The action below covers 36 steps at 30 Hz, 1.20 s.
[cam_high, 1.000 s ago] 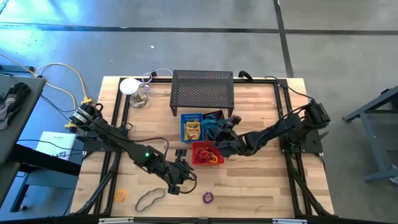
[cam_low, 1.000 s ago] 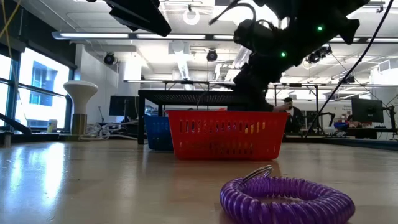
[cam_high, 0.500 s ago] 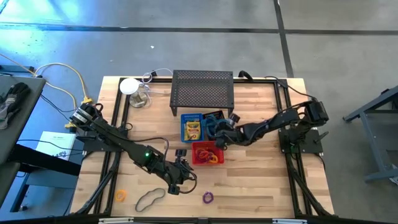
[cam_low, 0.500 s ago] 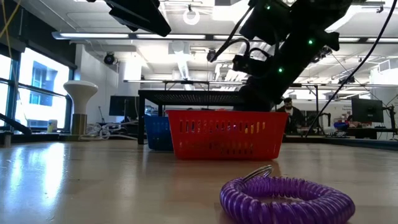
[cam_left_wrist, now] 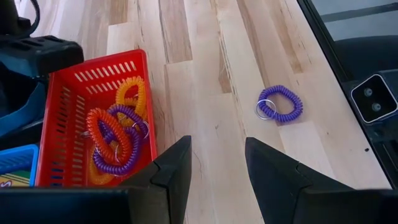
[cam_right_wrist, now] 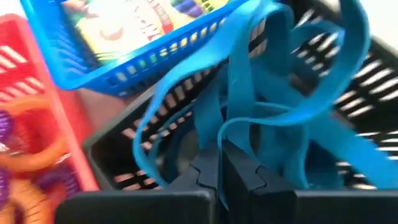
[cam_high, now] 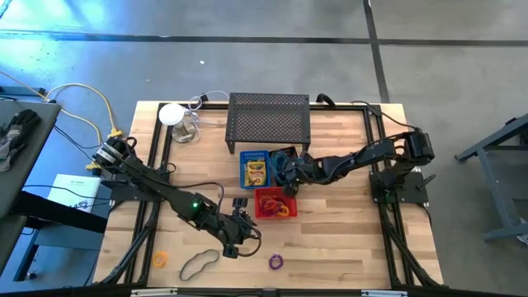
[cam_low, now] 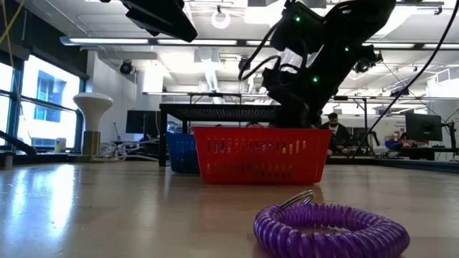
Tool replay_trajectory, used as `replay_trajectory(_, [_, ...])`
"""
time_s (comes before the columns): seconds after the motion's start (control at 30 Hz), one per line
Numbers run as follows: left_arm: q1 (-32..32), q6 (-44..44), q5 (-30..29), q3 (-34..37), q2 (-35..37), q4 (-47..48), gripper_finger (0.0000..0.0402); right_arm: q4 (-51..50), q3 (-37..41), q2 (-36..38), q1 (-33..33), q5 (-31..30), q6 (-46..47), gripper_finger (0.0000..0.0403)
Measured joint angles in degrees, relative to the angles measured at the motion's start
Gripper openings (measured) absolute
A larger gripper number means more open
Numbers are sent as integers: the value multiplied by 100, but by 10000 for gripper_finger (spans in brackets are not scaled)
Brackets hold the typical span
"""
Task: Pick & Place Office Desk Supplies
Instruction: Put the blue rubber band into the black bin
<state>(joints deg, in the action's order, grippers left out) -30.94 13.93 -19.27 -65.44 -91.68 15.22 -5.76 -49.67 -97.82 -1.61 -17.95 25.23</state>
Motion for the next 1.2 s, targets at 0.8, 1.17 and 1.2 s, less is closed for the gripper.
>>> replay_trajectory(0.8, [0,-41,0,3,0,-11,145,-234,-2,-181,573,1464,527,3])
replay_trajectory(1.17, [0,-52,-2,3,0,-4,145,-547,-244,-170,463,1346,394,3])
replay_trajectory(1.2, [0,-52,0,3,0,-4,145,-629,-288,-170,455,1348,317,3])
